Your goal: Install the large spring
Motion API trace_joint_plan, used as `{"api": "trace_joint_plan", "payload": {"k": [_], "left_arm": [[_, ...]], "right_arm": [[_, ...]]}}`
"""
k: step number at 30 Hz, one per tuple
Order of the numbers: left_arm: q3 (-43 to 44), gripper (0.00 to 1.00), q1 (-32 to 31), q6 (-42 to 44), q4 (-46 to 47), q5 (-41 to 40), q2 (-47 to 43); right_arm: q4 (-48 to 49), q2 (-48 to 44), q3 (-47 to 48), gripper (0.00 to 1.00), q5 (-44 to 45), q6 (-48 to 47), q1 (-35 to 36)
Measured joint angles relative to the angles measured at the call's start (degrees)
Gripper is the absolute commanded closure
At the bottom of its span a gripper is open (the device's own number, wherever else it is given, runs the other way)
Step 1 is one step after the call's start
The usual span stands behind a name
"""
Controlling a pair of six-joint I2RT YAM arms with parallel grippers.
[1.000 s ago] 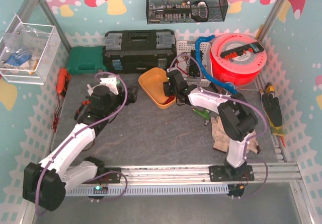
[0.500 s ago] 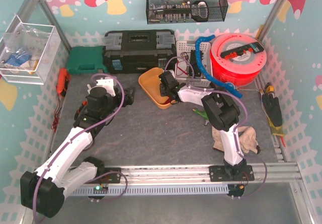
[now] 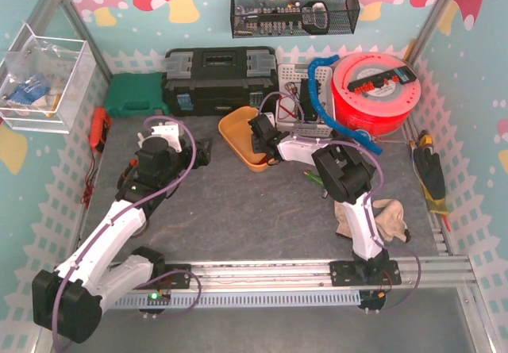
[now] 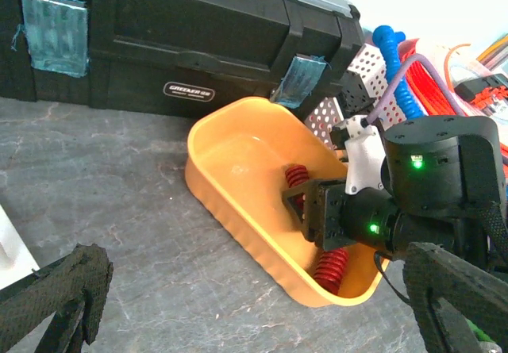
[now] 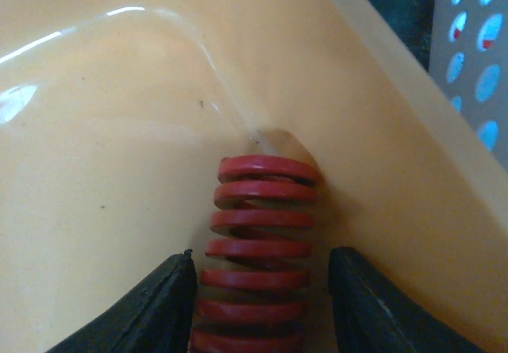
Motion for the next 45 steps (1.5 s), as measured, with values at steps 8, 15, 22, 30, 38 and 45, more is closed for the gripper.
{"api": "trace_joint_plan", "payload": {"k": [8,15,22,30,38,45], "left_arm": [[0.0,0.01,0.0,0.0,-0.2,0.0,0.0],[0.0,0.01,0.7,-0.2,-0.3,0.0,-0.3],[-1.0,0.01,5.6,-3.1,-0.6,2.2,-1.7],[-3.0,0.05,7.6,-5.6,-0.6,8.5,-1.6],[-3.1,0.25,7.3,-6.8,1.6,16.4,-1.4],[-2.8,0.33,1.5,-6.8,4.0,22.5,0.9]], "right_arm": [[0.8,1.7,2.0,0.66,0.8,-0.5,0.2],[1.5,1.8,2.1,0.78,0.9,-2.7,0.3],[5.0,-3.8,-4.5,0.88,-2.4,-7.4,0.3],[10.7,-17.8,-13.4,0.91,-10.6,-13.2,0.3],[20.1,-31.5,-26.4,0.92,-16.5,-22.2,3.3],[32.0,-39.1,-39.9,0.96,-16.7,-33.9,10.4]]}}
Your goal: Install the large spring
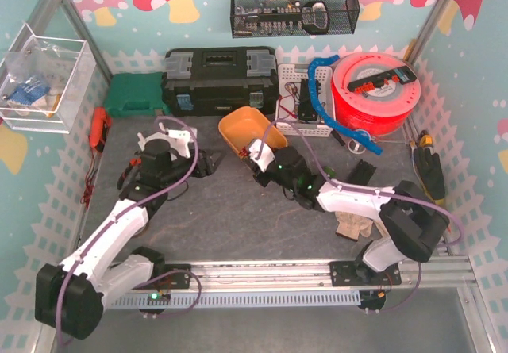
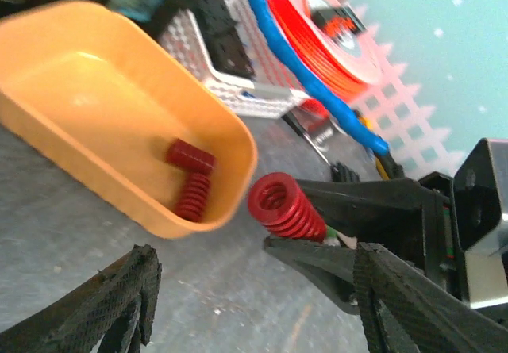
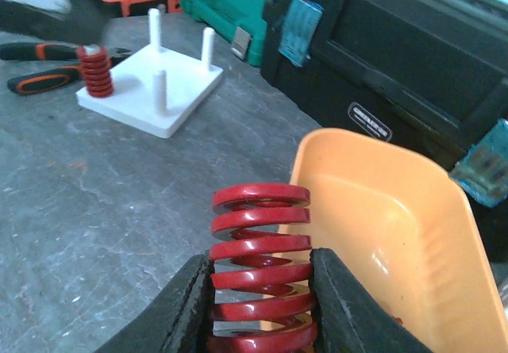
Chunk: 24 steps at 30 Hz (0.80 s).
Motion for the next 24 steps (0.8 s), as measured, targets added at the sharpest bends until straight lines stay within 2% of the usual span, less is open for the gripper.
{"api": "trace_joint_plan", "payload": {"k": [5,11,16,24], "left_arm": [[0.7,0.41,-3.5,0.2,1.3,4.4,3.0],[1.5,0.42,-6.4,0.1,3.2,7.2,4.2],[2.1,0.39,-8.2,-0.5,4.4,8.6,4.3],[2.5,0.43,-10.1,-1.1,5.3,9.1,6.6]], "right_arm": [[8.3,-2.9,-6.1,0.97,0.8,-4.7,2.0],[20.1,-5.7,-13.7,0.98,1.3,-9.8,3.8],[24.6,-6.3,-14.5,0.99,1.3,-12.5,4.5],[27.4,-7.8,-14.8,1.0,1.4,-14.7,5.3]]}}
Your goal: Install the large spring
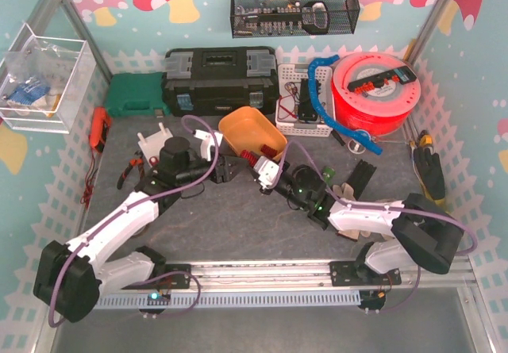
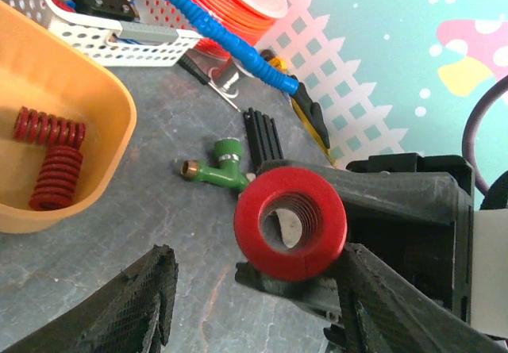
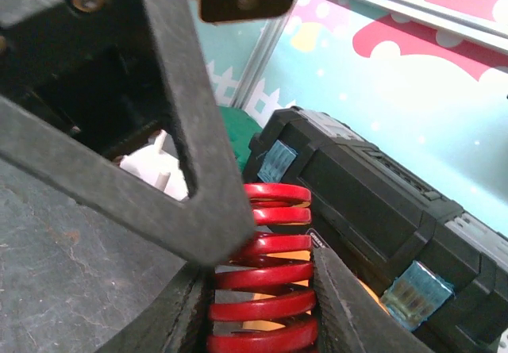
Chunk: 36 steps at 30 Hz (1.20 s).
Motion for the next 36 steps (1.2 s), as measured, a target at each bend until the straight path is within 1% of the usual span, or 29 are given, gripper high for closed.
{"api": "trace_joint_plan", "payload": {"k": [7,11,16,19,21,23,26,31,33,36], "left_arm": [[0.3,0.49,-1.2,-2.0,2.0,0.2,0.9],[0.3,0.56,-1.4,-2.8,3.1,0.2,0.9],[0.3,0.7,-1.6,-3.7,4.0,0.6,1.0],[0.3,0.83,-1.6,-3.7,4.2,0.8,1.0],[0.3,0.93,-1.6,-3.8,4.1,0.8,1.0],[0.3,1.0,-1.6,-3.9,4.1,0.8,1.0],[0.3,1.0,-1.6,-3.9,4.1,0.7,1.0],[0.3,1.0,-1.6,-4.1,3.0,-0.2,0.7],[0.4,1.0,-1.6,-4.0,2.1,-1.4,0.3],[1.4,1.0,-1.6,-3.5,-0.7,-3.9,-0.1]], "right_arm": [[1.0,0.0,-0.3,1.0,0.2,-2.5,2.0],[1.3,0.0,-0.4,1.0,0.4,-3.4,2.6],[1.6,0.0,-0.4,1.0,0.7,-4.0,2.6],[1.7,0.2,-0.4,0.99,1.1,-4.3,2.7],[1.9,0.3,-0.4,0.93,1.5,-4.5,2.9],[2.0,0.4,-0.4,0.83,1.8,-4.6,2.9],[2.1,0.6,-0.4,0.65,2.1,-4.6,2.9],[2.5,1.6,-0.4,0.41,2.8,-4.3,3.0],[2.1,2.3,-0.4,0.31,3.5,-4.2,3.0],[-0.7,2.6,0.2,0.2,3.9,-3.7,3.0]]}}
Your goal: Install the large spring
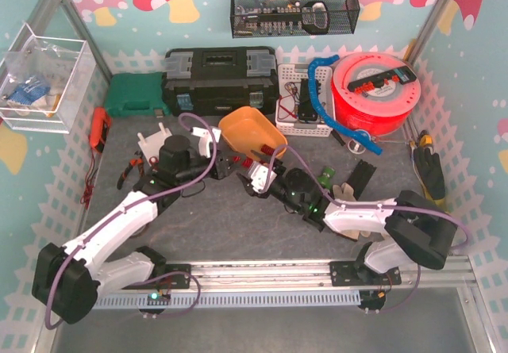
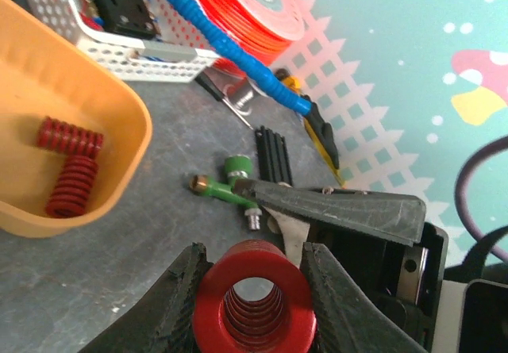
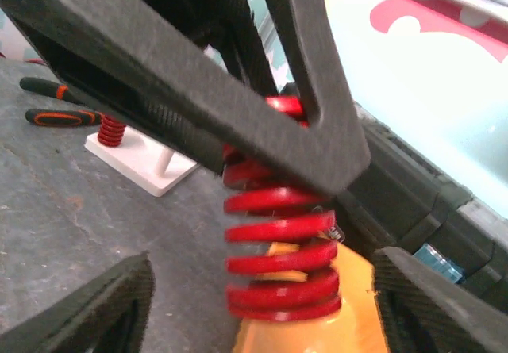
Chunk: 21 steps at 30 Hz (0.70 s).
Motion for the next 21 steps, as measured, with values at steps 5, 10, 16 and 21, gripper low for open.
{"api": "trace_joint_plan", "payload": {"k": [5,10,16,21], "left_arm": [[3.8,1.0,0.0,2.8,-5.9,-6.5,-1.0],[8.7,1.0,0.2,8.0,-12.5,-15.8,-1.3],[11.4,1.0,1.4,13.8,-17.7,-27.9,-1.1],[11.4,1.0,4.3,16.6,-19.3,-37.0,1.0]], "right_arm": [[-4.9,-1.0,1.0,0.01,0.2,2.0,0.0],[-13.4,-4.9,1.6,0.01,2.6,7.4,0.0],[-22.8,-8.9,3.5,0.01,9.0,15.6,0.0],[-24.1,-10.6,1.5,0.01,16.2,19.3,-0.1]]}}
